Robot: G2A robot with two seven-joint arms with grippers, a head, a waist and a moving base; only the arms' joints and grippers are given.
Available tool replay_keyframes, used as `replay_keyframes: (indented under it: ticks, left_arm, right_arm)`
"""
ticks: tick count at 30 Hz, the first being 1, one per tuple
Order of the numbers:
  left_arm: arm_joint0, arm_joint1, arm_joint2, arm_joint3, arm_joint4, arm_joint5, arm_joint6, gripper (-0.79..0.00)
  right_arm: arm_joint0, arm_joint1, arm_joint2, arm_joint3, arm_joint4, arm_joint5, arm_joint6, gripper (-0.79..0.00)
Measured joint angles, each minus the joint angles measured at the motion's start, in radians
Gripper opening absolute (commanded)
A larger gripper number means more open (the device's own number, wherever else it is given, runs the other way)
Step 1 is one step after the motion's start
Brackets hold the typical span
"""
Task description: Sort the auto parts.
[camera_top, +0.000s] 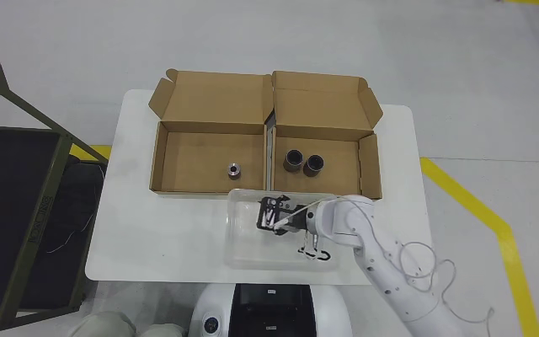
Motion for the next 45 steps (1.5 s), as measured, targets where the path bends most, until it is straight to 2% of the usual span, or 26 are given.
replay_keyframes:
  ticks: [12,17,19,25,29,45]
  left_arm:
    - [0.000,0.000,0.000,0.000,0.000,0.000,0.000,0.000]
    - [0.000,0.000,0.000,0.000,0.000,0.000,0.000,0.000]
    - [0.000,0.000,0.000,0.000,0.000,0.000,0.000,0.000]
    - [0.000,0.000,0.000,0.000,0.000,0.000,0.000,0.000]
    - [0.000,0.000,0.000,0.000,0.000,0.000,0.000,0.000]
    - [0.000,0.000,0.000,0.000,0.000,0.000,0.000,0.000]
  right_arm:
    - [0.051,-0.008,-0.050,0.111,0.034,0.035,0.012,-0.372]
    - [0.069,-0.012,-0.072,0.141,0.049,0.045,0.019,-0.413]
    - [0.076,-0.014,-0.080,0.152,0.055,0.048,0.023,-0.456]
    - [0.092,-0.018,-0.104,0.167,0.061,0.067,0.047,-0.702]
    - [0.090,-0.017,-0.108,0.148,0.060,0.076,0.058,-0.785]
    - [0.016,0.018,-0.065,-0.060,0.067,0.019,0.053,-0.785]
